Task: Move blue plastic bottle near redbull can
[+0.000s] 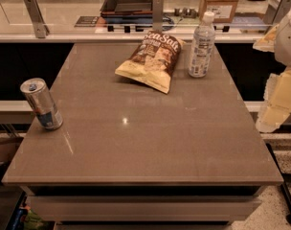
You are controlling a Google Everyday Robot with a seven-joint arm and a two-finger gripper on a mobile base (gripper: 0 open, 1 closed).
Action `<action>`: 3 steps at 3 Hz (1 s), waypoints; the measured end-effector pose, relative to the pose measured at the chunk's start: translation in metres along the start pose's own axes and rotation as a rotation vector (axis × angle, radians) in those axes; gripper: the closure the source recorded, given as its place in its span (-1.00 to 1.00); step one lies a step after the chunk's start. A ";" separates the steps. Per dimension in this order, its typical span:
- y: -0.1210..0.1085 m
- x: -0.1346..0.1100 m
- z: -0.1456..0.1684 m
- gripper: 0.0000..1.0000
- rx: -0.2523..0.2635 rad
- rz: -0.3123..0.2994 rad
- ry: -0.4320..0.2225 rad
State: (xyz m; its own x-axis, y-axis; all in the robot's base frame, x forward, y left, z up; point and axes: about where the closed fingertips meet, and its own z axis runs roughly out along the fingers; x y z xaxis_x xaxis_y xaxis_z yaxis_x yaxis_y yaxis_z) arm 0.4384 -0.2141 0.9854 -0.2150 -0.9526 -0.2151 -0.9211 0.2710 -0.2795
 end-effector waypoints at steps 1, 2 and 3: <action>0.000 0.000 0.000 -1.00 0.000 0.000 0.000; -0.012 0.000 0.002 -1.00 0.023 0.016 -0.027; -0.047 -0.001 0.012 -1.00 0.068 0.058 -0.077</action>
Offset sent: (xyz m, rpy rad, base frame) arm 0.0315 -0.0082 -0.0020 0.0640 -0.0496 -0.0309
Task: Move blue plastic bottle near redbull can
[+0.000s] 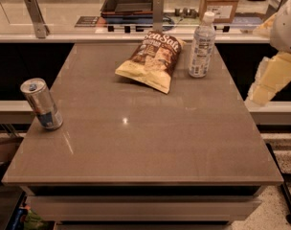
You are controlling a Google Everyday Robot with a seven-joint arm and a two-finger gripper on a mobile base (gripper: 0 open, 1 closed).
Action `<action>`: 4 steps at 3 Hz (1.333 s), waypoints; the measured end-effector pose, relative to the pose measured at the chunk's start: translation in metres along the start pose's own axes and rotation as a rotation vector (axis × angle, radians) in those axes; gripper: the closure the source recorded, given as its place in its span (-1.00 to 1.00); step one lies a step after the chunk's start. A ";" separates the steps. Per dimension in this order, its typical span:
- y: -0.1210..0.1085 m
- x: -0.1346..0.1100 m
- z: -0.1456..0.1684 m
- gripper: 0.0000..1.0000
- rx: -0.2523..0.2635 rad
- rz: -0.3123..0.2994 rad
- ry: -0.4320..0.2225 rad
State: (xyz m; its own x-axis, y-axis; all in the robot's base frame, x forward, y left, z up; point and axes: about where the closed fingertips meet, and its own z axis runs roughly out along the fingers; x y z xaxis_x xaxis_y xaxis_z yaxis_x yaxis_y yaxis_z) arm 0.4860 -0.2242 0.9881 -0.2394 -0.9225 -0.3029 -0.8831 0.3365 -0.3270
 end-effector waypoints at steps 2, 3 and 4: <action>-0.094 -0.001 0.034 -1.00 0.138 0.191 -0.124; -0.126 -0.003 0.060 -1.00 0.183 0.301 -0.227; -0.144 -0.008 0.085 -1.00 0.214 0.388 -0.344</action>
Offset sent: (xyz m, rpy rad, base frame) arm 0.1600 -0.0427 0.0017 0.2679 -0.2213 -0.3080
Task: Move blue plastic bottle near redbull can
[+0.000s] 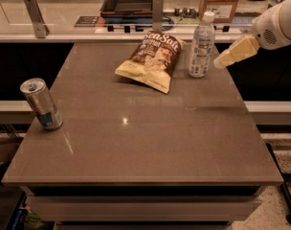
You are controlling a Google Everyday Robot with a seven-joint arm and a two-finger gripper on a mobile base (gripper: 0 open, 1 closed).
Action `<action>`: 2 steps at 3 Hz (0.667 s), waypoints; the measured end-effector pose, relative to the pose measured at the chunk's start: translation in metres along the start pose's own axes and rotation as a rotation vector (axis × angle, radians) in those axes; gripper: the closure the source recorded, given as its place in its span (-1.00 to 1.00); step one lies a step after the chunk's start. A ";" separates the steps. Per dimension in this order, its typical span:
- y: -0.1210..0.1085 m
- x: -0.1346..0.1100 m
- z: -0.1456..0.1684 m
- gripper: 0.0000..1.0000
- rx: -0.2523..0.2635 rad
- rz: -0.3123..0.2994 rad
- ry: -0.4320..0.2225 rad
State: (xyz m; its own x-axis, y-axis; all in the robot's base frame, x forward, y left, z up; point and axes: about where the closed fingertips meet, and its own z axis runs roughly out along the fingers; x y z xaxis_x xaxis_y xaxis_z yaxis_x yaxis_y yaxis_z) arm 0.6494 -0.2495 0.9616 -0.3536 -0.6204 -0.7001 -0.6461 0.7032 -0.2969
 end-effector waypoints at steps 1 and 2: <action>-0.004 -0.002 0.022 -1.00 0.021 0.060 -0.104; -0.005 -0.009 0.044 -1.00 0.029 0.078 -0.203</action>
Offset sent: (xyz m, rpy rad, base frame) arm 0.0563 0.0261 -0.0285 0.2624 -0.2320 0.0054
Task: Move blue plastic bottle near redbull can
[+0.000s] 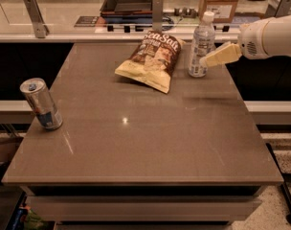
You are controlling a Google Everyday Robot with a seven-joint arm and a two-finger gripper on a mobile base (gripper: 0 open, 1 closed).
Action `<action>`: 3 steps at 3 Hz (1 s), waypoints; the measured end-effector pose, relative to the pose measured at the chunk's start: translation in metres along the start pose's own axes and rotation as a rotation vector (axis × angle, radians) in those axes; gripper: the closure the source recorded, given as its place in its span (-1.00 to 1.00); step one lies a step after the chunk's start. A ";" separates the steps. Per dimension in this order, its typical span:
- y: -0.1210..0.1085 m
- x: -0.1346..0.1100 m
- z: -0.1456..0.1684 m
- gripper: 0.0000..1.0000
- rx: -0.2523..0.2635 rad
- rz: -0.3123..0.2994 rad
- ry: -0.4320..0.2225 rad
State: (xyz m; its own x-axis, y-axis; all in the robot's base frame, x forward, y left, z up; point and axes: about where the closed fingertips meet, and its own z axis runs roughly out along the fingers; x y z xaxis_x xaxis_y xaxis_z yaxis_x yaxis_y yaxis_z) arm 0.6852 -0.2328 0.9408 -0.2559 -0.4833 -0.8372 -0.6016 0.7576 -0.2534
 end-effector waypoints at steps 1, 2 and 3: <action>0.001 -0.006 0.019 -1.00 -0.018 -0.006 -0.084; -0.003 -0.018 0.038 -1.00 -0.055 -0.033 -0.178; -0.006 -0.027 0.052 -1.00 -0.090 -0.047 -0.244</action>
Offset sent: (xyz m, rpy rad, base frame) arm 0.0563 0.0301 0.0047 0.1517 -0.2143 0.1868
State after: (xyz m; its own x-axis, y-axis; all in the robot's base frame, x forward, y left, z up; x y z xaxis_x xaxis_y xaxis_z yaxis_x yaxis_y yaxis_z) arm 0.7349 -0.2015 0.9401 -0.0425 -0.3885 -0.9205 -0.6759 0.6896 -0.2598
